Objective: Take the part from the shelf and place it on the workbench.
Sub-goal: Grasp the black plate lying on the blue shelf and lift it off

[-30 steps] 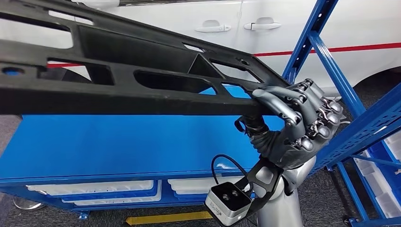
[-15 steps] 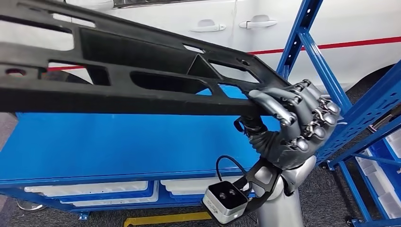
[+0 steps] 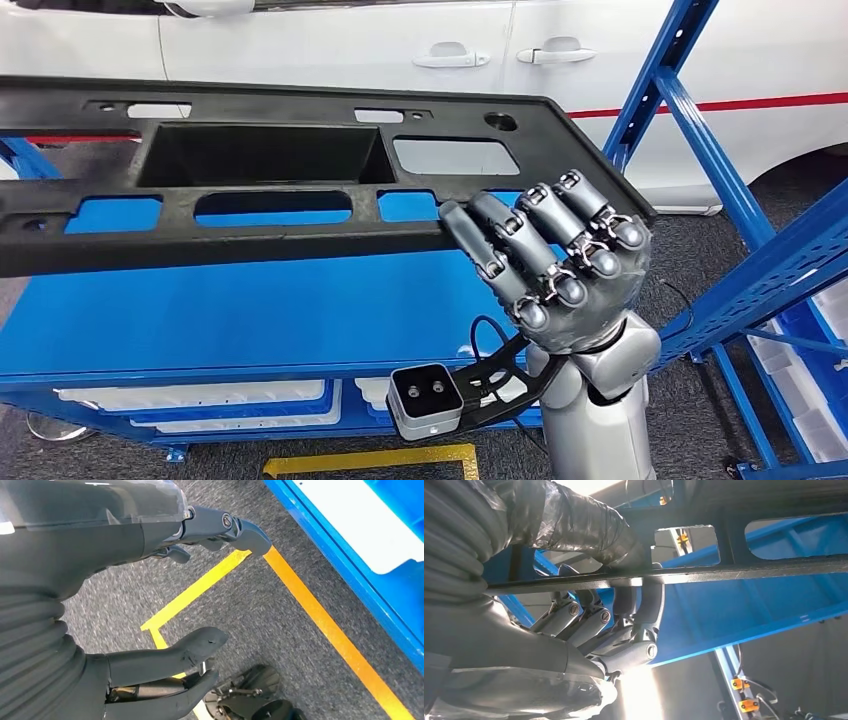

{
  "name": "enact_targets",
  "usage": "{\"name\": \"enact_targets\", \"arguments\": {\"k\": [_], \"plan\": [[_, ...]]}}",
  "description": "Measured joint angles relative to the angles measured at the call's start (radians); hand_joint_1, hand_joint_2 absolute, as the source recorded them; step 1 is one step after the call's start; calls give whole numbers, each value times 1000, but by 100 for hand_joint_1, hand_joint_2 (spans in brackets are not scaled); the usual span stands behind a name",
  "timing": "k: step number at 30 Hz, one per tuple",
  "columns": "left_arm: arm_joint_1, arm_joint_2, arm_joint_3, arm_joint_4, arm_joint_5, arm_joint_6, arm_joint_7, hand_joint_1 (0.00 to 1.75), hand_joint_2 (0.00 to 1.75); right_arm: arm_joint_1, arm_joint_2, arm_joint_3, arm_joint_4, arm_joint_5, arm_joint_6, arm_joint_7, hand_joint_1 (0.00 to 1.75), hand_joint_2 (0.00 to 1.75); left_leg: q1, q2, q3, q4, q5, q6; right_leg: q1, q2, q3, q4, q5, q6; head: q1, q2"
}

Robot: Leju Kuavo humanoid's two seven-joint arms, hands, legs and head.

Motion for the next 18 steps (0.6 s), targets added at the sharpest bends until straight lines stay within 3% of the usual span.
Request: {"name": "enact_targets", "arguments": {"k": [1,2,4,6,10,12,14,15,16,18], "plan": [[0,0,0,0,0,-1,0,0,175,-1,-3,0,1,1,0,0,175,175,0,-1,0,3,-1,0,0,0,3,-7,17,0,0,0],[1,-1,0,0,1,-1,-1,0,175,-2,-6,1,1,2,0,0,175,175,0,-1,0,7,-4,-2,-1,0,25,-52,49,0,0,0],[1,-4,0,0,2,-2,-1,0,175,-9,-11,6,1,6,0,0,175,175,-1,-2,-3,19,-12,-8,0,0,86,-180,105,-5,0,0],[1,-6,0,0,3,-2,-2,0,175,-16,-13,10,1,9,0,0,175,175,-4,-2,-8,28,-18,-18,3,1,116,-246,119,-12,0,0],[0,-8,2,0,10,-2,-1,0,175,-20,-15,14,2,13,0,0,175,175,0,-1,-15,47,-35,-38,3,3,120,-256,122,-28,0,0],[0,-9,5,0,17,-1,6,0,175,-23,-15,17,2,11,0,0,175,175,4,-1,-51,130,-87,-48,1,-1,123,-259,125,-35,-1,0],[0,-11,10,0,20,0,21,0,175,-24,-15,21,2,10,0,0,175,175,7,0,-105,253,-146,-55,3,-4,122,-259,126,-37,0,0],[1,-12,13,0,20,1,29,0,175,-24,-16,22,3,9,0,0,175,175,9,0,-121,290,-156,-57,5,-4,122,-259,126,-38,-1,0],[2,-13,15,0,21,1,37,0,175,-24,-15,23,3,8,0,0,175,175,9,0,-119,291,-146,-57,5,-4,122,-258,126,-38,-1,0],[1,-13,18,0,21,2,46,0,175,-25,-15,26,3,4,0,0,175,175,10,0,-65,188,-84,-53,6,-4,123,-257,126,-37,-1,0]]}}
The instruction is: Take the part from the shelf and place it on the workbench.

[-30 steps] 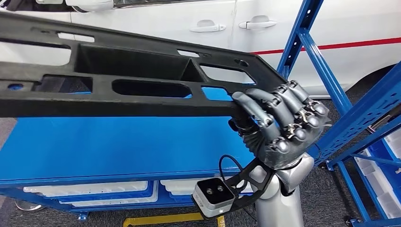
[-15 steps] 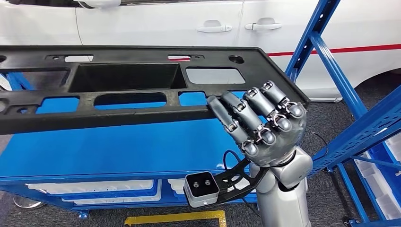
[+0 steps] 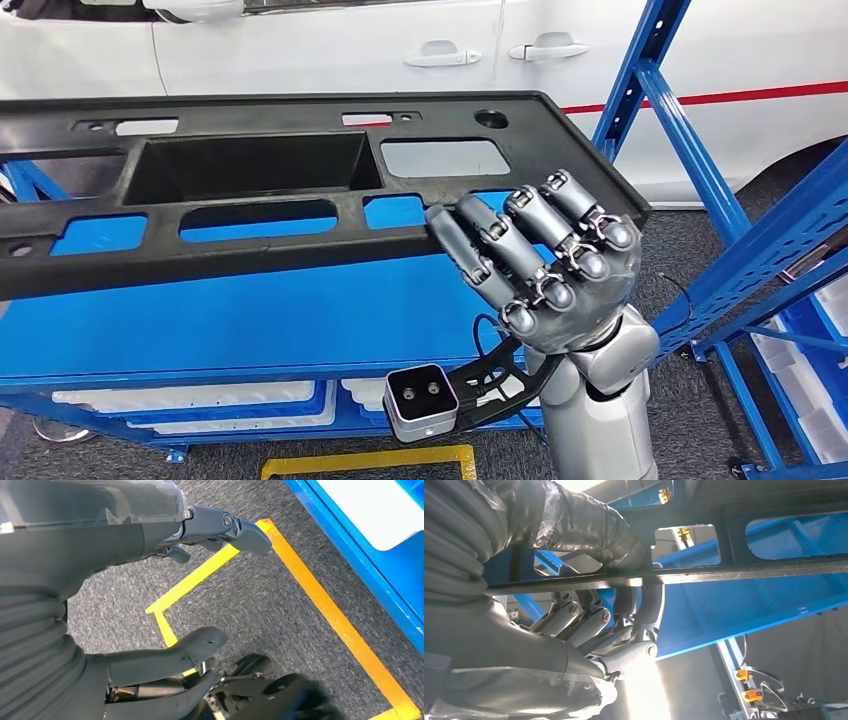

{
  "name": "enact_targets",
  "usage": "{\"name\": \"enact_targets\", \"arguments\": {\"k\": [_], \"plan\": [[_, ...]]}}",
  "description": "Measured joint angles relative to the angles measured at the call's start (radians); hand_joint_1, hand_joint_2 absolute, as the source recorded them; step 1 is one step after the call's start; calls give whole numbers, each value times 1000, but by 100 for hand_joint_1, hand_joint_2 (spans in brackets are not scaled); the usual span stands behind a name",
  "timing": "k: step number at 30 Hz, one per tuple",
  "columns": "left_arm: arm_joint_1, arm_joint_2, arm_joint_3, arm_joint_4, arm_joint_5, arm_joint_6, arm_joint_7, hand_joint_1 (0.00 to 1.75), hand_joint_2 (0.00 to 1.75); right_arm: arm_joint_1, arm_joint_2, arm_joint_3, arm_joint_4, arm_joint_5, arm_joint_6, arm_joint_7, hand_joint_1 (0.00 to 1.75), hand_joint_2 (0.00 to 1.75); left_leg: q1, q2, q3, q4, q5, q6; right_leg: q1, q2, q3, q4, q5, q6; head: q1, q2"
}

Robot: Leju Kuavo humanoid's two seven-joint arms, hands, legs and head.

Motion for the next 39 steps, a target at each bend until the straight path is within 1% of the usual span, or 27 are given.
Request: {"name": "enact_targets", "arguments": {"k": [2,3,5,7,9,11,12,13,14,16,18,21,22,23,26,27,28,29,30,31,32,33,34,35,37,38,39], "plan": [[-2,-1,1,0,-1,1,5,0,175,-2,0,1,0,-7,0,0,175,175,-3,-1,60,-119,45,6,1,1,-2,1,3,5,0,0],[-3,-1,1,0,-1,2,7,0,175,-2,0,1,0,-11,0,0,175,175,-6,-2,73,-150,54,10,2,1,-5,1,6,10,0,0],[-2,-2,1,0,-4,5,11,0,175,-2,0,1,0,-18,0,0,175,175,-13,-3,71,-161,61,19,1,2,-10,0,13,22,0,0],[-2,-4,1,0,-9,5,16,0,175,-1,0,1,0,-26,0,0,175,175,-10,0,68,-171,74,34,0,3,-16,10,0,31,0,0],[-2,-5,1,0,-12,5,20,0,175,1,0,1,0,-32,0,0,175,175,-8,4,58,-180,90,51,0,4,-40,77,-65,36,1,0],[-3,-6,1,0,-14,2,23,0,175,4,-2,1,0,-33,0,0,175,175,-11,5,38,-177,102,58,0,4,-78,198,-145,38,0,0],[-3,-6,1,0,-15,1,24,0,175,7,-3,1,0,-34,0,0,175,175,-12,6,27,-175,108,59,0,4,-88,243,-165,39,0,0],[-2,-6,1,0,-16,0,24,0,175,10,-4,1,0,-34,0,0,175,175,-13,6,16,-172,115,58,-1,4,-83,257,-165,40,0,0],[-2,-7,1,0,-16,-1,24,0,175,12,-5,1,0,-34,0,0,175,175,-12,6,5,-169,121,56,-1,3,-62,240,-149,41,0,0],[-2,-8,1,0,-18,-1,25,0,175,12,-5,1,0,-34,0,0,175,175,-12,5,-16,-161,133,50,-2,3,24,117,-104,39,0,0],[-1,-10,1,0,-23,-1,28,0,175,13,-5,1,0,-34,0,0,175,175,-13,4,-29,-152,144,40,1,5,88,15,-85,33,0,0],[0,-10,0,0,-33,-2,39,0,175,15,-5,1,0,-35,0,0,175,175,-12,3,-35,-154,162,21,6,5,87,-7,-71,17,1,0],[1,-10,0,0,-35,-2,42,0,175,15,-5,1,1,-35,0,0,175,175,-11,2,-42,-149,155,14,5,4,80,-9,-61,10,0,0],[1,-10,-1,0,-37,-3,44,0,175,15,-4,1,1,-35,0,0,175,175,-9,2,-53,-131,130,9,3,2,70,-11,-50,2,0,0],[-1,-11,-2,0,-41,-6,48,0,175,15,-4,1,4,-30,0,0,175,175,-4,3,-94,20,-11,-5,4,-2,32,-12,-16,-10,0,0],[-4,-12,-3,0,-41,-6,49,0,175,15,-4,1,5,-27,0,0,175,175,-2,3,-100,74,-37,-8,6,-4,17,-12,-5,-11,0,0],[-7,-13,-3,0,-42,-6,49,0,175,15,-4,1,5,-25,0,0,175,175,-1,3,-95,108,-39,-9,7,-5,2,-11,6,-11,0,0],[-11,-13,-4,0,-42,-7,49,0,175,15,-4,1,6,-24,0,0,175,175,-1,3,-77,113,-21,-8,9,-6,-14,-9,16,-10,0,0],[-14,-14,-5,0,-42,-7,51,0,175,15,-4,1,6,-22,0,0,175,175,-1,3,-42,86,7,-5,9,-7,-29,-8,27,-9,0,0],[-18,-14,-7,0,-43,-9,53,0,175,14,-3,1,6,-20,0,0,175,175,-1,2,10,30,26,-1,10,-6,-41,-7,38,-7,0,0],[-23,-14,-8,0,-45,-11,55,0,175,13,-2,1,6,-18,0,0,175,175,-4,2,68,-45,28,5,11,-6,-50,-6,47,-4,0,0],[-29,-14,-11,0,-48,-13,58,0,175,12,1,1,6,-16,0,0,175,175,-7,1,118,-112,20,11,11,-7,-56,-7,56,0,0,0],[-34,-15,-13,0,-51,-16,60,0,175,10,3,1,5,-14,0,0,175,175,-11,0,149,-160,8,16,10,-7,-58,-9,64,6,0,0],[-39,-15,-15,0,-53,-19,62,0,175,9,5,2,5,-12,0,0,175,175,-16,0,160,-186,2,21,8,-9,-58,-12,73,12,0,0],[-42,-16,-20,0,-57,-24,65,0,175,8,6,2,5,-11,0,0,175,175,-18,3,153,-201,22,34,5,-7,-61,-15,81,24,0,0],[-43,-17,-22,0,-58,-25,66,0,175,8,7,2,5,-11,0,0,175,175,-17,7,148,-209,35,43,4,-4,-68,-2,61,28,1,0],[-43,-17,-24,0,-59,-25,66,0,175,8,7,2,5,-11,0,0,175,175,-15,10,139,-215,50,51,4,-1,-79,28,23,32,1,0]]}}
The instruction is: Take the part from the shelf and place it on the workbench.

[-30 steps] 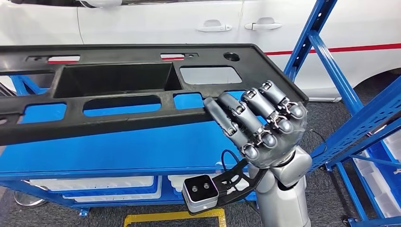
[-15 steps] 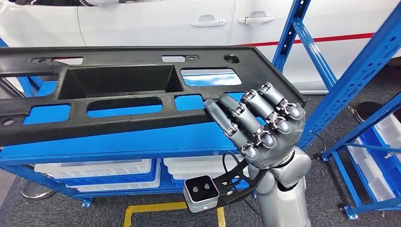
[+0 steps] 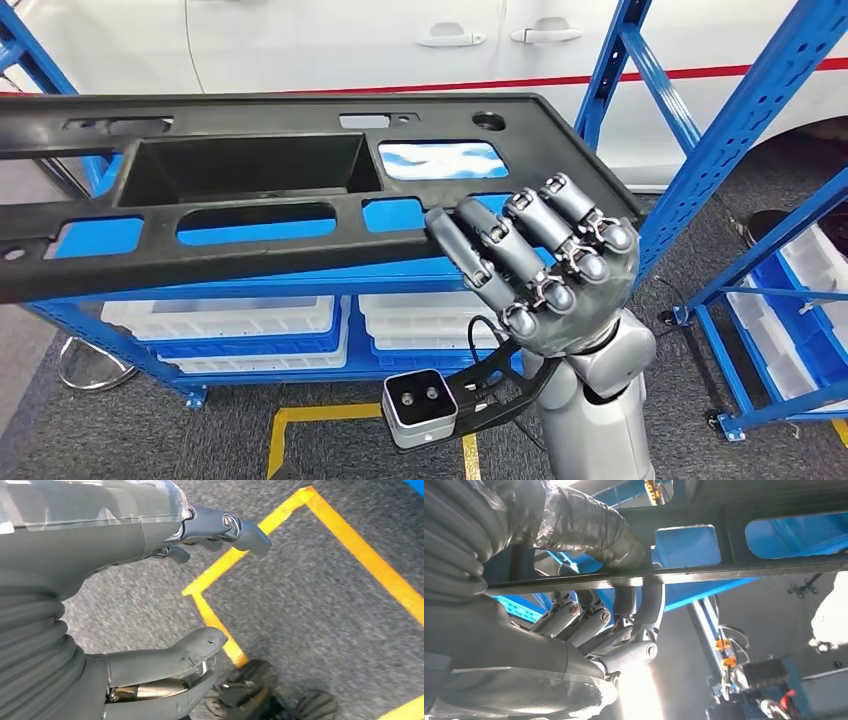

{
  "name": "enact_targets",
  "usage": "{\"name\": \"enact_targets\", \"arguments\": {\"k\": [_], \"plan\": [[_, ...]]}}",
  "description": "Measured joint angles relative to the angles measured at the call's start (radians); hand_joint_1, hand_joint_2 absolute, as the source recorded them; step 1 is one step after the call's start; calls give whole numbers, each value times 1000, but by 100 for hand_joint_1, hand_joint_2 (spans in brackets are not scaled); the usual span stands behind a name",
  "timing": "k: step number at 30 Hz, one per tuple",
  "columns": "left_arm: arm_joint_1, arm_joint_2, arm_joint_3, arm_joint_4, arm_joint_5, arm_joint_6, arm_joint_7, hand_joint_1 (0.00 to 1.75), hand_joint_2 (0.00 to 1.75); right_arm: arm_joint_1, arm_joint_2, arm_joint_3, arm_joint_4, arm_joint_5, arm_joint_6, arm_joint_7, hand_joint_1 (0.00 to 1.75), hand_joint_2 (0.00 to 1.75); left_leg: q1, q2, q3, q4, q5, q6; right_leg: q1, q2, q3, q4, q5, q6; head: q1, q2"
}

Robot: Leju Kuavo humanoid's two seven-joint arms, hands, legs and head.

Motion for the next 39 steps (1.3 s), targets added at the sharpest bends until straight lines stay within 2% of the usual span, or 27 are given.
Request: {"name": "enact_targets", "arguments": {"k": [2,3,4,5,7,8,10,11,13,15,18,19,20,21,23,25,27,29,30,31,33,34,35,36,37,38,39], "plan": [[-1,-1,-2,0,-1,0,1,0,175,0,0,0,0,0,0,0,175,175,0,4,-28,-1,26,10,-1,3,-29,111,-104,5,0,0],[-2,-1,-3,0,-2,-1,1,0,175,1,0,0,0,1,0,0,175,175,0,4,-45,1,37,10,-2,3,-40,173,-136,8,0,0],[-2,-1,-4,0,-2,-2,2,0,175,1,0,0,0,2,0,0,175,175,0,5,-63,5,48,9,-3,3,-43,219,-144,10,0,0],[-2,-1,-5,0,-3,-4,4,0,175,1,0,0,0,4,0,0,175,175,0,5,-82,9,59,7,-4,3,-33,239,-127,12,0,0],[-1,-2,-8,0,-6,-7,9,0,175,1,0,0,0,9,0,0,175,175,3,6,-119,23,77,0,-7,3,34,181,-68,14,0,0],[-1,-2,-10,0,-8,-9,12,0,175,0,0,0,0,12,0,0,175,175,3,6,-135,32,84,-5,-8,3,87,112,-60,14,0,0],[-1,-3,-12,0,-11,-10,14,0,175,0,0,0,-1,19,0,0,175,175,3,5,-156,47,97,-15,-5,4,169,-10,-85,7,0,0],[-1,-3,-13,0,-12,-10,14,0,175,0,0,0,-1,21,0,0,175,175,3,5,-161,51,103,-21,-1,5,186,-41,-99,2,0,0],[-1,-3,-14,0,-13,-11,14,0,175,0,0,0,-2,23,0,0,175,175,5,4,-166,52,114,-35,0,4,178,-49,-89,-13,0,0],[0,-3,-15,0,-13,-11,15,0,175,-1,1,0,-2,22,0,0,175,175,9,3,-183,81,70,-46,-2,1,159,-52,-67,-31,0,0],[-1,-3,-18,0,-11,-12,16,0,175,-1,5,0,-2,23,0,0,175,175,14,3,-225,242,-72,-58,-1,-2,119,-52,-31,-42,0,0],[-2,-4,-18,0,-10,-13,15,0,175,-1,5,0,-2,24,0,0,175,175,15,3,-230,297,-91,-60,1,-3,103,-52,-19,-42,0,0],[-2,-4,-19,0,-8,-14,15,0,175,-1,6,0,-2,25,0,0,175,175,16,3,-225,329,-84,-61,2,-3,87,-50,-7,-42,-1,0],[-3,-5,-19,0,-6,-14,15,0,175,-1,6,0,-2,27,0,0,175,175,16,3,-206,332,-59,-60,3,-3,71,-49,5,-41,-1,0],[-5,-10,-19,0,0,-15,13,0,175,-1,6,0,-2,34,0,0,175,175,15,2,-121,244,-10,-53,3,-2,42,-47,28,-36,-1,0],[-10,-16,-19,0,4,-17,10,0,175,-3,6,0,-4,41,0,0,175,175,10,0,-16,96,-22,-43,5,-2,25,-47,49,-27,0,0],[-15,-23,-20,0,4,-19,9,0,175,-5,7,1,-6,42,0,0,175,175,2,-2,26,18,-39,-34,3,-4,20,-53,70,-16,0,0],[-15,-30,-21,0,3,-21,9,0,175,-6,7,1,-6,41,0,0,175,175,3,0,14,7,-20,-21,0,-3,13,-54,73,-6,0,0],[-14,-33,-21,0,3,-22,9,0,175,-6,7,1,-6,41,0,0,175,175,4,2,6,3,-9,-13,-1,-1,5,-40,51,-2,0,0],[-14,-36,-22,0,3,-23,9,0,175,-7,7,1,-6,41,0,0,175,175,5,4,-5,1,4,-6,-2,1,-7,-8,10,1,0,0],[-14,-40,-23,0,2,-24,10,0,175,-7,7,1,-6,41,0,0,175,175,0,6,-33,6,25,5,-2,3,-34,107,-93,4,0,0],[-14,-41,-24,0,2,-24,11,0,175,-7,7,1,-6,40,0,0,175,175,-2,6,-50,10,34,7,-2,3,-44,170,-125,5,0,0],[-13,-42,-25,0,2,-24,12,0,175,-6,7,1,-7,39,0,0,175,175,-4,6,-67,16,43,7,-1,3,-45,216,-131,4,0,0],[-12,-43,-26,0,2,-23,14,0,175,-6,7,1,-7,37,0,0,175,175,-6,6,-85,22,51,7,0,3,-33,232,-115,1,0,0],[-11,-43,-26,0,2,-23,15,0,175,-6,7,1,-8,35,0,0,175,175,-7,6,-102,28,59,7,2,3,-6,215,-87,-3,0,0],[-10,-43,-26,0,3,-22,17,0,175,-6,7,1,-9,33,0,0,175,175,-7,6,-117,34,66,6,6,3,37,166,-61,-9,0,0],[-10,-44,-26,0,3,-20,17,0,175,-6,7,1,-11,33,0,0,175,175,-8,6,-131,40,73,3,10,3,87,98,-55,-16,0,0]]}}
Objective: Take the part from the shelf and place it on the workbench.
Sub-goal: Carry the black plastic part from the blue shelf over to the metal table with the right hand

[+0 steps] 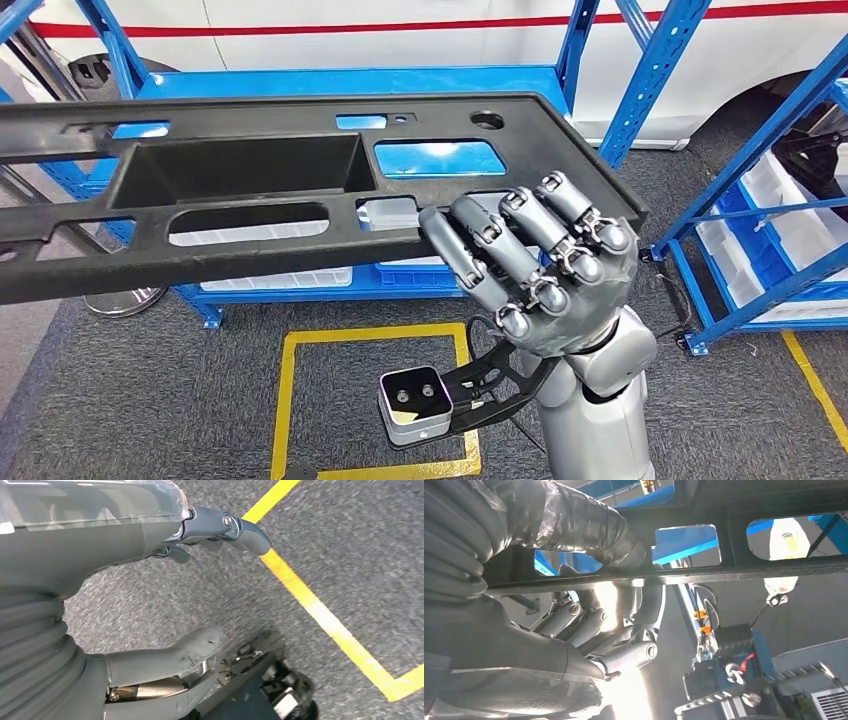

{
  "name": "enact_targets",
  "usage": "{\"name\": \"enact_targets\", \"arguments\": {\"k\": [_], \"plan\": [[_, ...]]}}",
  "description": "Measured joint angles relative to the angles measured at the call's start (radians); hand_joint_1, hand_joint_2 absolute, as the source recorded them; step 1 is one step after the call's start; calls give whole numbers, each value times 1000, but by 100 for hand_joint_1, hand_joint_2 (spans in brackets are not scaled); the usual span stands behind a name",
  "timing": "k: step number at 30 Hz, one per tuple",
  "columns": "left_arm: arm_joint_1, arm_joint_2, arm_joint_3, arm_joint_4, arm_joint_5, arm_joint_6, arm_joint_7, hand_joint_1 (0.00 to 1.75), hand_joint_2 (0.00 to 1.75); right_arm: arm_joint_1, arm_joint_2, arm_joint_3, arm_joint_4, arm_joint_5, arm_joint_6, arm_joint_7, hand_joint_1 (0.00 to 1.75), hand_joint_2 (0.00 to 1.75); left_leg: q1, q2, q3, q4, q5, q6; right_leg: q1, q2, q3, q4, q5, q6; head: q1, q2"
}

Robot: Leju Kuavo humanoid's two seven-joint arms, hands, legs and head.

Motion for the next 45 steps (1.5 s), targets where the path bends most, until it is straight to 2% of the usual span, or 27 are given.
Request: {"name": "enact_targets", "arguments": {"k": [2,4,6,8,10,11,13,14,16,18,20,21,23,25,26,27,28,30,32,34,36,37,40,41,42,43,45], "plan": [[1,-1,0,0,1,3,1,0,175,-1,1,0,-6,-2,0,0,175,175,2,0,-15,5,15,-8,8,1,76,-122,-16,-8,0,0],[2,-1,0,0,1,5,2,0,175,-2,1,0,-10,-6,0,0,175,175,6,-1,-19,-1,34,-20,12,1,92,-166,-19,-11,0,0],[3,-1,0,0,2,6,2,0,175,-3,2,0,-11,-9,0,0,175,175,9,-3,-26,2,23,-31,8,-2,85,-180,4,-19,0,0],[4,0,0,0,3,6,3,0,175,-4,2,0,-11,-10,0,0,175,175,13,-6,-48,68,-52,-42,2,-8,72,-190,25,-28,0,0],[5,0,0,0,3,6,2,0,175,-5,2,0,-11,-11,0,0,175,175,22,-7,-75,190,-136,-54,1,-10,48,-187,43,-30,0,0],[5,0,0,0,3,6,2,0,175,-5,2,0,-11,-11,0,0,175,175,27,-6,-81,241,-150,-60,0,-11,33,-185,53,-28,0,0],[5,0,0,0,2,5,1,0,175,-5,2,0,-11,-12,0,0,175,175,35,-6,-53,257,-116,-69,-3,-12,3,-177,70,-22,0,0],[4,0,-1,0,2,4,1,0,175,-5,2,0,-11,-12,0,0,175,175,40,-6,-15,215,-84,-73,-6,-11,-12,-170,76,-17,0,0],[2,-2,-1,0,1,4,1,0,175,-7,3,0,-12,-13,0,0,175,175,41,-11,74,86,-72,-79,-9,-10,-36,-156,87,-5,0,0],[1,-5,-2,0,0,4,2,0,175,-10,5,0,-12,-13,0,0,175,175,33,-18,118,7,-96,-73,-10,-10,-51,-148,101,9,0,0],[2,-6,-2,0,0,5,4,0,175,-11,6,0,-13,-13,0,0,175,175,28,-17,116,-6,-90,-53,-14,-8,-58,-145,112,22,0,0],[2,-6,-2,0,0,5,5,0,175,-11,6,0,-13,-13,0,0,175,175,27,-15,110,-8,-81,-41,-16,-7,-64,-138,101,27,0,0],[2,-6,-2,0,0,5,8,0,175,-12,6,0,-13,-14,0,0,175,175,25,-9,88,-12,-59,-16,-19,-3,-86,-75,25,31,0,0],[0,-6,-2,0,1,5,10,0,175,-13,6,0,-14,-16,0,0,175,175,17,-8,58,-10,-36,-4,-19,-1,-111,43,-72,29,0,0],[0,-6,-2,0,1,5,10,0,175,-13,6,0,-14,-16,0,0,175,175,13,-7,41,-8,-25,-2,-19,-1,-116,97,-94,27,0,0],[0,-6,-2,0,1,5,11,0,175,-13,6,0,-14,-16,0,0,175,175,9,-6,24,-5,-14,-1,-18,0,-111,129,-89,24,0,0],[0,-6,-2,0,1,5,11,0,175,-12,6,0,-14,-16,0,0,175,175,5,-6,7,-1,-2,-1,-16,0,-93,134,-63,20,0,0],[0,-6,-2,0,1,5,11,0,175,-13,6,0,-14,-16,0,0,175,175,2,-5,-26,5,20,-2,-6,0,-10,51,-13,4,0,0],[1,-7,-3,0,1,6,11,0,175,-14,7,0,-14,-16,0,0,175,175,1,-6,-45,8,41,-8,5,-1,92,-91,-31,-9,0,0],[1,-8,-3,0,2,6,11,0,175,-16,8,0,-15,-17,0,0,175,175,4,-5,-48,1,63,-17,12,0,131,-166,-52,-12,0,0],[2,-7,-3,0,2,7,11,0,175,-17,9,0,-16,-17,0,0,175,175,6,-8,-53,-3,71,-28,9,-3,119,-179,-27,-17,0,0],[3,-7,-3,0,2,8,11,0,175,-18,10,0,-16,-17,0,0,175,175,6,-10,-62,11,46,-33,6,-5,109,-185,-12,-22,0,0],[4,-7,-3,0,3,8,12,0,175,-19,13,0,-16,-17,0,0,175,175,14,-13,-94,152,-110,-50,1,-10,61,-189,35,-32,0,0],[4,-7,-3,0,3,8,12,0,175,-19,14,0,-16,-16,0,0,175,175,19,-13,-99,213,-137,-55,1,-11,42,-188,50,-31,0,0],[4,-7,-3,0,3,8,11,0,175,-18,14,0,-16,-16,0,0,175,175,23,-13,-97,261,-136,-61,1,-13,22,-187,64,-29,0,0],[4,-7,-3,0,3,8,11,0,175,-18,14,0,-16,-16,0,0,175,175,28,-13,-84,287,-109,-66,0,-14,0,-184,79,-27,0,0],[4,-7,-3,0,3,8,11,0,175,-18,14,0,-17,-16,0,0,175,175,37,-13,-10,243,-52,-73,-3,-14,-43,-175,107,-19,0,0]]}}
